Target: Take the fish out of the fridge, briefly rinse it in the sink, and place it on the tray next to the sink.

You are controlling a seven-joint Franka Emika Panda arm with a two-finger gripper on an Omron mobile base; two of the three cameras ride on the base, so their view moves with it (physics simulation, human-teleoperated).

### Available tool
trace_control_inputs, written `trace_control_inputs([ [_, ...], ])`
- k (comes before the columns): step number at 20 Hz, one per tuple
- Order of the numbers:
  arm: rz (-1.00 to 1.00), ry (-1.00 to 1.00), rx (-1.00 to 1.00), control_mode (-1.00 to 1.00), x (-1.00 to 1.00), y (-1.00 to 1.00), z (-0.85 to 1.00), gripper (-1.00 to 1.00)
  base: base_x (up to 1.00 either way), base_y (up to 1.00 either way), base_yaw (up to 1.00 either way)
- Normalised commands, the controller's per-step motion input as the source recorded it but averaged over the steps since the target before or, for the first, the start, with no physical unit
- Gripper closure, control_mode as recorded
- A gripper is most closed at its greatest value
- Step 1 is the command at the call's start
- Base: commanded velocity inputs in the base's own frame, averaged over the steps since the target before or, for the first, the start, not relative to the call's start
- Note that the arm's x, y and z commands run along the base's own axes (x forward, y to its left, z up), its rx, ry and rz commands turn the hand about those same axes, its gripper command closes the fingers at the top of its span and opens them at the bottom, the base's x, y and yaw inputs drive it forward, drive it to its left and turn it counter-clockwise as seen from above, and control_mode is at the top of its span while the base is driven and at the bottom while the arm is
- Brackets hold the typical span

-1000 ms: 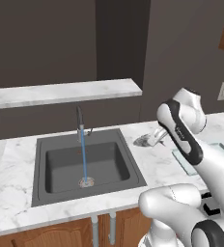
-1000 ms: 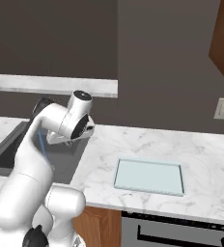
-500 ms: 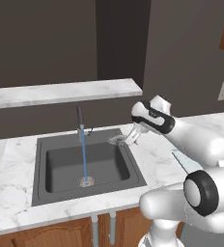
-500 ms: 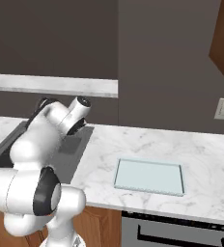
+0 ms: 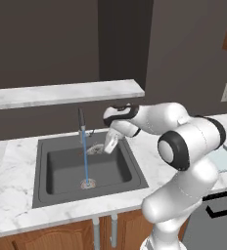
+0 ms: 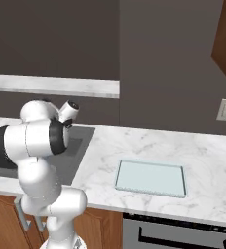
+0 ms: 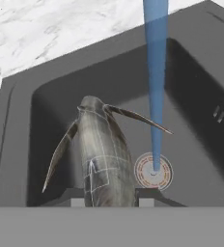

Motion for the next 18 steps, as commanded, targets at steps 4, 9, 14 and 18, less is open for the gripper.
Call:
trace_control_inputs([
  [4,0.08,-0.12,0.0,-1.0,0.2,0.16,-0.43,1.0,0.0,0.0,0.0],
  [9,0.0,-0.22,0.0,-1.0,0.4,0.11,-0.21,1.0,0.0,0.0,0.0],
  [14,-0.01,-0.16,0.0,-1.0,0.39,0.21,-0.03,1.0,0.0,0.0,0.0],
  [18,0.0,-0.02,0.02,-1.0,0.09,0.05,0.0,1.0,0.0,0.0,0.0],
])
